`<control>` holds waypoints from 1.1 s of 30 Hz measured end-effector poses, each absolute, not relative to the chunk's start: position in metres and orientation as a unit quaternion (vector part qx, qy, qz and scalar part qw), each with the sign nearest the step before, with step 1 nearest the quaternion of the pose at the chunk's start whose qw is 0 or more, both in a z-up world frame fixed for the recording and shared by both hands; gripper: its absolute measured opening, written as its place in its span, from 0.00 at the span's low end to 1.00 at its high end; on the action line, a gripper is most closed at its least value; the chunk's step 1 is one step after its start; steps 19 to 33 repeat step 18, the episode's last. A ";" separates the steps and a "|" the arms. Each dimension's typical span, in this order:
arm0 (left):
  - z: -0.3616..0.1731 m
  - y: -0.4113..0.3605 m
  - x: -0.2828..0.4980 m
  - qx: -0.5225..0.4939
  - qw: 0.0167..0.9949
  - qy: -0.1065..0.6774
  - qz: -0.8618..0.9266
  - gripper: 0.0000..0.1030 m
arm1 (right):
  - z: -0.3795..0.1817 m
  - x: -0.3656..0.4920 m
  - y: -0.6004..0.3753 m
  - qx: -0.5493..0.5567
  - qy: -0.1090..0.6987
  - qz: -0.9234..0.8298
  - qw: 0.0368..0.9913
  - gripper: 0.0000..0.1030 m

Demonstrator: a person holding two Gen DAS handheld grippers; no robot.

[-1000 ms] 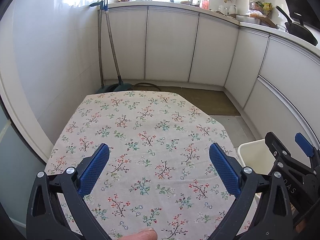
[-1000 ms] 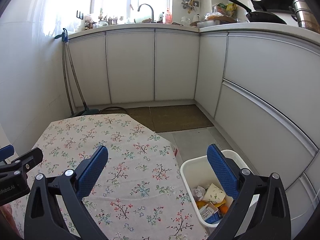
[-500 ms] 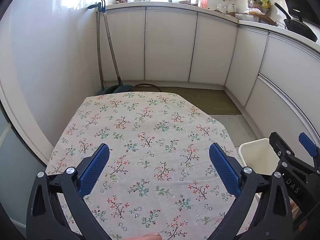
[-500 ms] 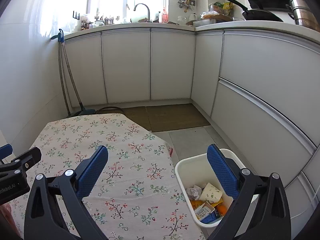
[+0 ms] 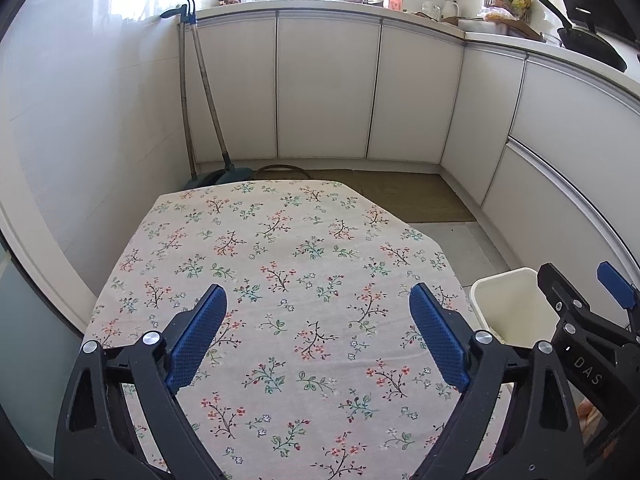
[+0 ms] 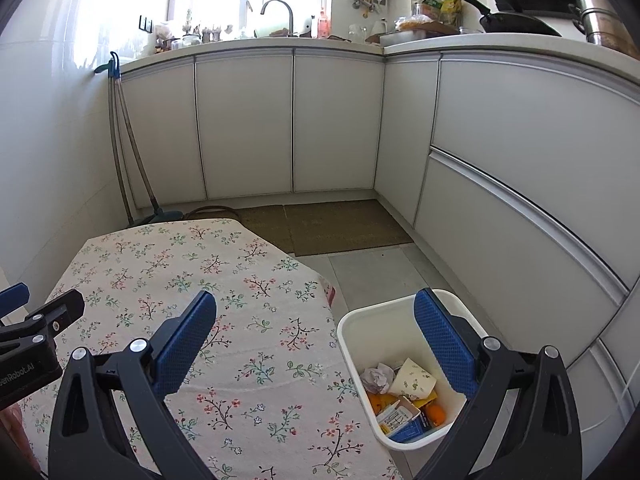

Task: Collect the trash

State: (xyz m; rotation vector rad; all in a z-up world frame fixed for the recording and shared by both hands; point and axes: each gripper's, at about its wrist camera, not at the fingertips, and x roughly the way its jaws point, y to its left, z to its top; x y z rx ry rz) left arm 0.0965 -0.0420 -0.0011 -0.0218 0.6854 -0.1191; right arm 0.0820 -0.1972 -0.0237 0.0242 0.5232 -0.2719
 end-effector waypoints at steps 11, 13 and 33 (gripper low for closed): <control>-0.006 -0.051 0.098 -0.006 0.938 0.337 -0.075 0.79 | -0.024 0.083 -0.202 0.017 0.264 -0.140 0.954 0.94; -0.005 -0.051 0.098 -0.010 0.938 0.340 -0.072 0.84 | -0.025 0.082 -0.202 0.018 0.263 -0.141 0.954 0.94; -0.003 -0.050 0.097 -0.012 0.939 0.338 -0.061 0.92 | -0.025 0.083 -0.203 0.019 0.265 -0.141 0.954 0.94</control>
